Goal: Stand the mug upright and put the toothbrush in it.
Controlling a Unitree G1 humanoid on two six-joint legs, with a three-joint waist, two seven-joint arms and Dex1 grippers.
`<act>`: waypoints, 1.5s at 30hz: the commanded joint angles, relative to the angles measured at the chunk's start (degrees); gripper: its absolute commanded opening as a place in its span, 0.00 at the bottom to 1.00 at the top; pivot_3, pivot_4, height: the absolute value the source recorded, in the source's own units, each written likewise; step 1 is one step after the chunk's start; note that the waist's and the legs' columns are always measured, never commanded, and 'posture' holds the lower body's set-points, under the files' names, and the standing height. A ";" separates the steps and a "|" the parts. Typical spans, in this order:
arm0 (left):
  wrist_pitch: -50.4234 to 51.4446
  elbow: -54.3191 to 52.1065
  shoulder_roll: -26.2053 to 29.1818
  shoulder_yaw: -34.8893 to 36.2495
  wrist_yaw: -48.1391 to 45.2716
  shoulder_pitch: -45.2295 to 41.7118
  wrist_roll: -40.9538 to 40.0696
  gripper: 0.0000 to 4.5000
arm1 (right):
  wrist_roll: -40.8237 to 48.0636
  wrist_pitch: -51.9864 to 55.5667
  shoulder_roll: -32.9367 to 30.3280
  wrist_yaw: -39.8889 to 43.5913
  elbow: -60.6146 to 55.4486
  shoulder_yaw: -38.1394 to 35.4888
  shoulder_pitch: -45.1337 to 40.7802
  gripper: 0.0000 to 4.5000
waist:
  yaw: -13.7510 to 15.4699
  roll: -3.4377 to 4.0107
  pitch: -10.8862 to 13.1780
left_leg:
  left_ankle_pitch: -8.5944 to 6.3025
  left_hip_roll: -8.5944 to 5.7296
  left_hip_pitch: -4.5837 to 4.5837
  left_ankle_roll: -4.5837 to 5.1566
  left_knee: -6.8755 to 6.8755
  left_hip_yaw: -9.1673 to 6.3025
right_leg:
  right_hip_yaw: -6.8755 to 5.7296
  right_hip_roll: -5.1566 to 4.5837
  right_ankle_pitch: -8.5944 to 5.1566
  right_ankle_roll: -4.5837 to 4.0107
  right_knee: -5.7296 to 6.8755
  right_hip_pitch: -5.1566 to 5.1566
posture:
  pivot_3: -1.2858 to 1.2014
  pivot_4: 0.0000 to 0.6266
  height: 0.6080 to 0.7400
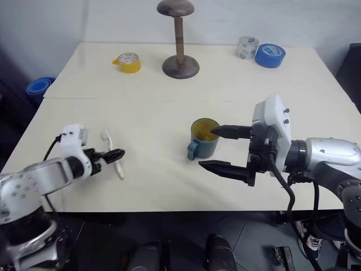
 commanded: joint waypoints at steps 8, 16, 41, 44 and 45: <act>-0.51 12.20 -5.94 2.54 21.19 -7.82 -6.06 0.96 | 2.20 -2.25 1.74 -6.64 -4.03 0.78 0.90 1.00 | -0.42 0.00 -0.08 | 0.02 -0.03 0.14 -0.04 -0.06 0.11 | 0.03 -0.03 0.01 0.01 0.14 0.00 | 0.52 0.24 1.00; -0.51 15.35 -6.55 4.57 44.41 -5.28 -26.20 0.76 | 3.53 -3.37 1.38 -8.87 -5.80 0.86 2.35 1.00 | -0.43 0.05 -0.14 | 0.03 -0.05 0.22 -0.04 -0.07 -0.03 | 0.06 -0.12 0.01 0.01 0.24 0.02 | 0.52 0.24 1.00; -25.88 29.37 15.38 -20.99 69.05 -2.26 -70.41 0.23 | 5.61 -6.68 0.78 -12.09 -8.72 1.78 4.99 1.00 | -0.33 0.41 -0.37 | 0.10 -0.17 0.42 -0.04 -0.12 -0.19 | 0.12 -0.02 -0.01 -0.02 -0.17 0.51 | 0.52 0.24 1.00; -26.55 30.14 15.59 -22.36 68.58 -2.89 -70.41 0.23 | 6.39 -6.80 0.83 -12.80 -8.79 1.86 4.80 1.00 | -0.26 0.40 -0.37 | 0.10 -0.16 0.75 -0.04 -0.25 -0.22 | 0.10 0.00 -0.03 -0.04 -0.36 0.89 | 0.52 0.24 1.00; -26.71 30.31 15.65 -22.55 68.37 -2.69 -70.41 0.20 | 6.52 -6.82 0.81 -13.00 -8.76 1.90 4.72 1.00 | -0.22 0.40 -0.37 | 0.09 -0.16 0.81 -0.04 -0.26 -0.23 | 0.10 0.00 -0.03 -0.04 -0.38 0.96 | 0.52 0.24 1.00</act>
